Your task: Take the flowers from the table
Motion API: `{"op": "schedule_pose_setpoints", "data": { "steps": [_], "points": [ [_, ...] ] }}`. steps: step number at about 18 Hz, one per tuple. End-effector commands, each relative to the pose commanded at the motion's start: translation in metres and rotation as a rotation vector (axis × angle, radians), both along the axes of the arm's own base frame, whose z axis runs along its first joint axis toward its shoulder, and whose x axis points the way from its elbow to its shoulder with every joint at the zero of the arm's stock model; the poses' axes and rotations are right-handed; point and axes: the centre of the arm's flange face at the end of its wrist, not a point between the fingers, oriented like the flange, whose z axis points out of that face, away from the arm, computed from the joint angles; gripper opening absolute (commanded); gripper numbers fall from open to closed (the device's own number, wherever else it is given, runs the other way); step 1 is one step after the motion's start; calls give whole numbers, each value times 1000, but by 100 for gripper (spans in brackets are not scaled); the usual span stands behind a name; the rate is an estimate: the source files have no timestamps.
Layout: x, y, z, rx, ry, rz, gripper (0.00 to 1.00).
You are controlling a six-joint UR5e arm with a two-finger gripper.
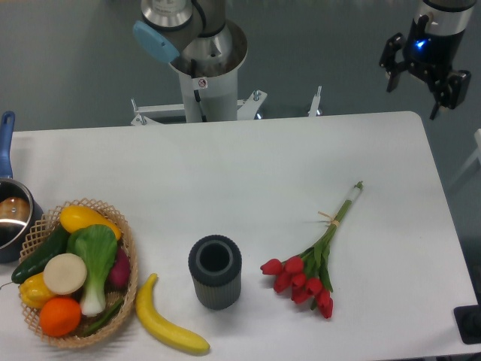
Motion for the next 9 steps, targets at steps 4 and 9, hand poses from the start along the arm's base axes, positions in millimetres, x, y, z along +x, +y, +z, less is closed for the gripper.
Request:
{"op": "schedule_pose_setpoints", "data": {
  "steps": [4,9],
  "points": [
    [1,4,0,18,-3,8,100],
    [4,14,-10,107,-53,110,100]
  ]
}}
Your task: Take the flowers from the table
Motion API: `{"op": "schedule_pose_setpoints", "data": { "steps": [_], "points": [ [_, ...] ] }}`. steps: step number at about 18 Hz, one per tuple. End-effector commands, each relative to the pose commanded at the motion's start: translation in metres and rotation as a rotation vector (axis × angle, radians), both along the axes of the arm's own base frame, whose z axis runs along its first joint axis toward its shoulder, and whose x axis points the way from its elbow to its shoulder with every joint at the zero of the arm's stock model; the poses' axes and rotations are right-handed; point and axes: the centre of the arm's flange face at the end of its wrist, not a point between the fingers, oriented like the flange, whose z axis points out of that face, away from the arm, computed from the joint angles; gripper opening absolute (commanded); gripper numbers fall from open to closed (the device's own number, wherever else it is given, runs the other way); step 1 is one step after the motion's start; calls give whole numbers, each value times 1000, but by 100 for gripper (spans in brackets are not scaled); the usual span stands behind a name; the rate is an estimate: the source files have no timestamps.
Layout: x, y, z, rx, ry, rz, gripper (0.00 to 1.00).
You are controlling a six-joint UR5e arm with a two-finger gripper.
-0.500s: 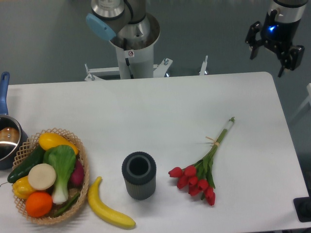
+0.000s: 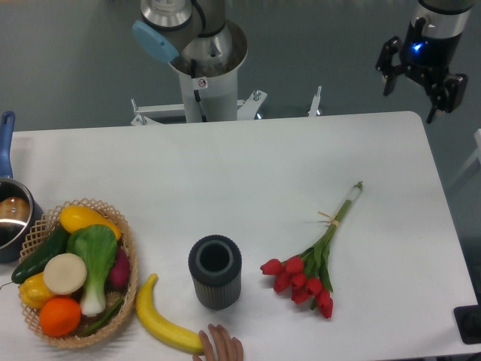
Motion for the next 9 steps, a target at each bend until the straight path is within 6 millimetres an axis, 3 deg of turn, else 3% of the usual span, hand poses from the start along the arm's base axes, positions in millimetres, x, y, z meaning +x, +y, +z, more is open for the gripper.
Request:
{"op": "schedule_pose_setpoints", "data": {
  "steps": [3,9],
  "points": [
    [-2,8,-4,94,-38,127,100],
    [5,25,-44,213,-15,241,100]
  ]
}}
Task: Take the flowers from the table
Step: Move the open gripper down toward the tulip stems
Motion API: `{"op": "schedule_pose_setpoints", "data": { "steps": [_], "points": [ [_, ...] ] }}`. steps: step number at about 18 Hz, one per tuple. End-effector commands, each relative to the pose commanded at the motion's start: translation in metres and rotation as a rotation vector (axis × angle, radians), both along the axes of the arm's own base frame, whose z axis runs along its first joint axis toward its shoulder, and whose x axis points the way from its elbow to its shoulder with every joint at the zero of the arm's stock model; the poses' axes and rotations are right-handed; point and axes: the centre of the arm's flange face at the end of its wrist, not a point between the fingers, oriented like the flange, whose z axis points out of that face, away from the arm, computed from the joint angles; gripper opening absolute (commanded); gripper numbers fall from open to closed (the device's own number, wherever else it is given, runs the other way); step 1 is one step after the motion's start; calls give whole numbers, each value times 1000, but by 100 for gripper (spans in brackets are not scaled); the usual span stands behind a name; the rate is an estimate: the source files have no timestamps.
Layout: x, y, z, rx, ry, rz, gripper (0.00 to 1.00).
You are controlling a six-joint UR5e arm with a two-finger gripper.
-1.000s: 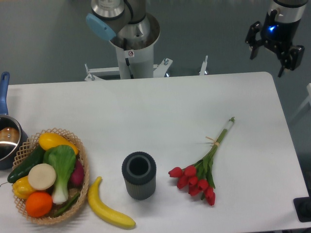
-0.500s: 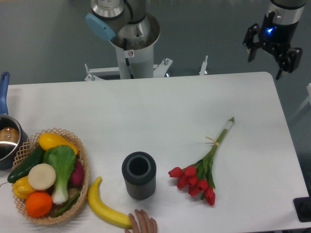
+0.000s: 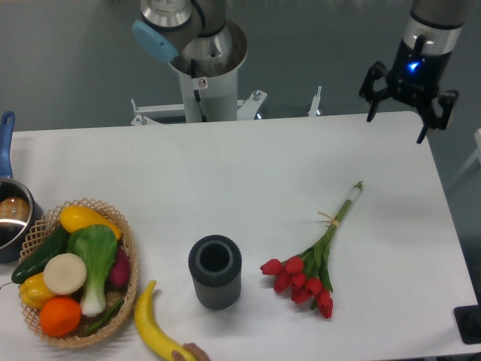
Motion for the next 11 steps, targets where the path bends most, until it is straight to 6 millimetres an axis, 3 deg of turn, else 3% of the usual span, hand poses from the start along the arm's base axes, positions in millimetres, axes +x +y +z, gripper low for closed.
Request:
{"op": "schedule_pose_setpoints", "data": {
  "steps": [1,5,7,11],
  "points": [
    [0,2,-3,-3,5,-2,100],
    [5,26,-50,-21,-58,-58,100],
    [9,41,-52,-24,-61,-83,100],
    [-11,58,-78,-51,-80,-101,100]
  ]
}}
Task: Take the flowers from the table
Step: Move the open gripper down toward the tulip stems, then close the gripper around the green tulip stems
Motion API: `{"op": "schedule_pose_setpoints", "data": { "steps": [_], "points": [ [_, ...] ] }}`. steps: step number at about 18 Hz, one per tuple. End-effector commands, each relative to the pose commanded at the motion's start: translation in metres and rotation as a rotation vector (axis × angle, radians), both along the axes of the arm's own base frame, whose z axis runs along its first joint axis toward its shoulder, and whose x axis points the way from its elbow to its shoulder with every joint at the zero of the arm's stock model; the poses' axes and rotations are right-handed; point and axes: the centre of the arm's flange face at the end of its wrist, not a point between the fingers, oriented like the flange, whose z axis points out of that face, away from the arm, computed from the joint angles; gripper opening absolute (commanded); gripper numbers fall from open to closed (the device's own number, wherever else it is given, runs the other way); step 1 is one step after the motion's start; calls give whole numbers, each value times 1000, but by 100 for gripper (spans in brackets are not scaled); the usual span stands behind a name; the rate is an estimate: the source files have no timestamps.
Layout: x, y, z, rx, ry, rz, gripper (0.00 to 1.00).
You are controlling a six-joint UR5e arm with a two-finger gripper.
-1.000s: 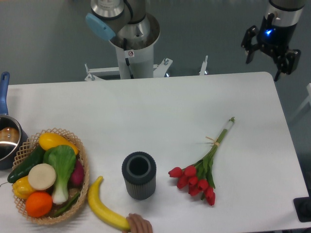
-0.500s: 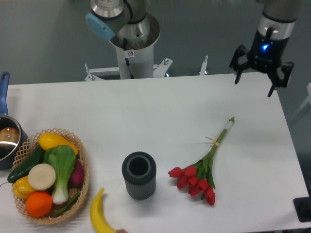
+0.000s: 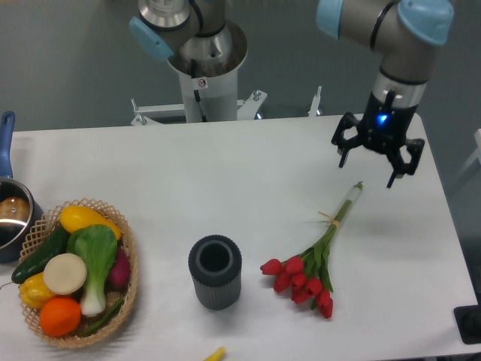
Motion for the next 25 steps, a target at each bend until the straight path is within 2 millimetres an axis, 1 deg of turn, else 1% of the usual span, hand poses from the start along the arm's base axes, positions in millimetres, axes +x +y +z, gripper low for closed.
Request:
{"op": "schedule_pose_setpoints", "data": {
  "steps": [1,3,5,7,8,11,15,16,17,18,21,23,25],
  "points": [
    [-1,7,-9,-16,-11,-11,100],
    [-6,23,-39,-36,-49,-33,100],
    [-13,28,-60,-87,-69,-39,100],
    [-13,36,-82,-128,-83,-55,100],
    [-15,36,-90,-140,-89,-55,100],
    [-16,35,-100,-151,-101,-55,100],
    [-14,38,-125,-171,-134,-58,100],
    [-10,44,-131,-180,-141,-68,100],
    [-7,50,-133,-186,-138,-75,100],
    [-8,50,-139,-192,-140,-75,100],
    [-5,51,-145,-187,-122,-74,100],
    [-2,55,-148,-183,-112,-75,100],
    [2,54,-158,-187,-121,-76,100]
  ]
}}
